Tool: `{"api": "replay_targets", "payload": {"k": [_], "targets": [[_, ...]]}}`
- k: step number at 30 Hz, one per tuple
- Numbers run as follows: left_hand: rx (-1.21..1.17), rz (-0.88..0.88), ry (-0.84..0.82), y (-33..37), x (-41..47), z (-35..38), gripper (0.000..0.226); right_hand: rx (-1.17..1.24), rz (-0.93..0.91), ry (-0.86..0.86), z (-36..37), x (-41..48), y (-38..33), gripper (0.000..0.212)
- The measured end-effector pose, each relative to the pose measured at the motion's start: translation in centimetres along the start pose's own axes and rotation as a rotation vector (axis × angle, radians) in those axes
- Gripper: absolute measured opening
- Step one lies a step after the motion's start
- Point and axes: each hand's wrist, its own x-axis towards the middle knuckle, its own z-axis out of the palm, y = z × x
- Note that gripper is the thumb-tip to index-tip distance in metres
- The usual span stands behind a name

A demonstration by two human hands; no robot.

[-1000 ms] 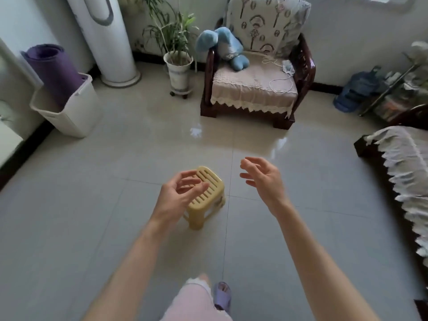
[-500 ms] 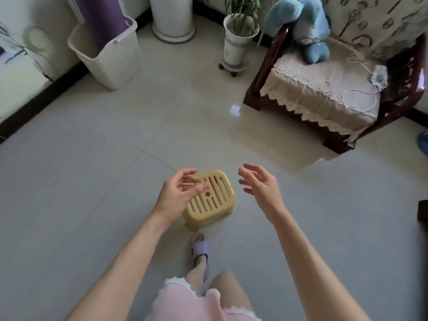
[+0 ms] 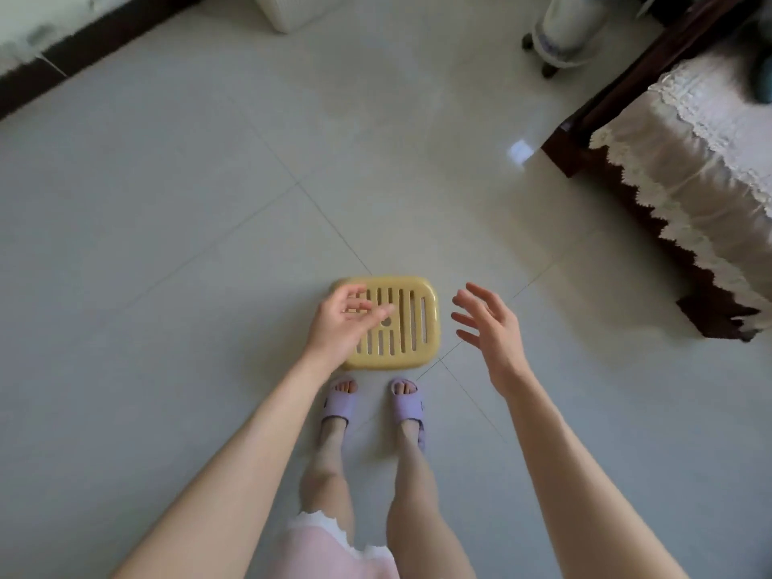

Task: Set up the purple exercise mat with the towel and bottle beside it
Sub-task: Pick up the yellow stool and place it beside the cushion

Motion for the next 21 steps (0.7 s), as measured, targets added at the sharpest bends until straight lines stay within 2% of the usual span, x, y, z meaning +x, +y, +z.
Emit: {"api": "replay_targets", "payload": {"k": [3,5,7,12,18,21], "targets": [[-0.049,-0.067,0.083,-3.3,2.0,1.9,0.066,-0.034,0.039,-0.031,-0.4,3.5,2.3,0.047],[-0.069,-0.099,0.115,-5.5,3.3,2.7,0.058,-0.051,0.056,-0.064,-0.3,5.5,4.0,0.047],[-0.079,-0.126,0.15,-7.6,4.6,3.1,0.05,-0.084,0.072,-0.085,-0.1,7.3,5.7,0.045],[-0.129,-0.179,0.224,-12.9,8.9,3.6,0.052,-0.131,0.106,-0.106,0.9,12.2,10.1,0.033],[-0.185,-0.216,0.254,-19.3,13.9,4.0,0.07,-0.16,0.122,-0.125,1.8,17.9,16.1,0.045],[-0.158,-0.217,0.291,-22.6,16.4,4.5,0.071,-0.17,0.124,-0.112,1.9,20.5,19.2,0.065]]}}
